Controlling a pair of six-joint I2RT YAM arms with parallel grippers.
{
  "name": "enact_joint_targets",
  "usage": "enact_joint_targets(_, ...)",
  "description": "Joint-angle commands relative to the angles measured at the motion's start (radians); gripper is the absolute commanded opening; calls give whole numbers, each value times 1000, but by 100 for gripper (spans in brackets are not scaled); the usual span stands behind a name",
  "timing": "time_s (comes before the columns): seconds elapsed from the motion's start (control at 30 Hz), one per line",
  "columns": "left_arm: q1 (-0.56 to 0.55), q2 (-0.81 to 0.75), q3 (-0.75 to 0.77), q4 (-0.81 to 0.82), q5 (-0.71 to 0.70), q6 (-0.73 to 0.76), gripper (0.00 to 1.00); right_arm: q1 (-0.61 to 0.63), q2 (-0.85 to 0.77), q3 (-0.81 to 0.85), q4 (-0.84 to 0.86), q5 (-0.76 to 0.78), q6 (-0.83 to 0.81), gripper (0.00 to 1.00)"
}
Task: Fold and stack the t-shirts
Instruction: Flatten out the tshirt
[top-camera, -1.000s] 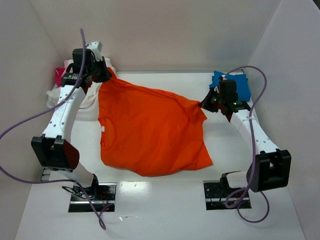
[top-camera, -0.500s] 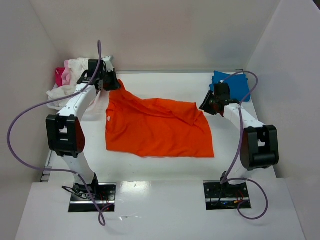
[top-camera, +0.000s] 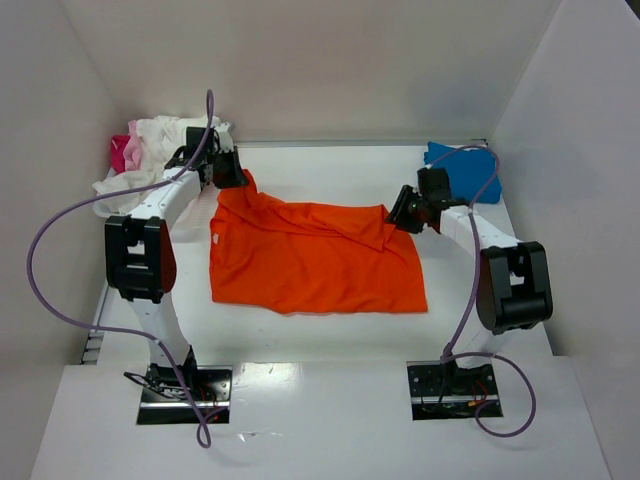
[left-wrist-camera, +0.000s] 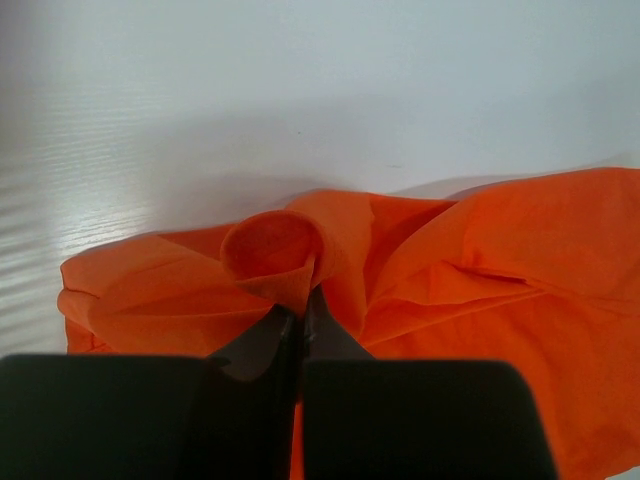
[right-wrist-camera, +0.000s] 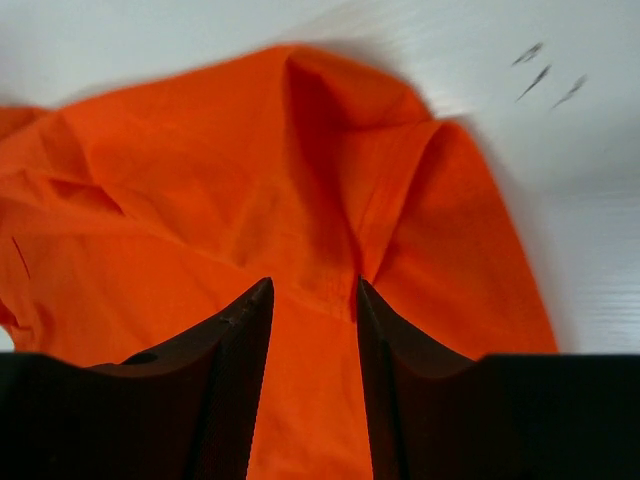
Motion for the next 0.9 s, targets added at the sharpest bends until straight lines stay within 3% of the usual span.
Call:
enact_joint_targets(0.0, 6, 5, -2, 52, 32, 8, 0, 58, -1, -36, 33, -16, -5, 45)
enact_joint_targets(0.8, 6, -31, -2, 15, 4, 36, 0, 90, 125, -27, 13, 35, -5, 49)
enact_joint_targets(0.87, 6, -31, -2, 15, -5, 36, 0, 90, 125, -27, 13, 35, -5, 44)
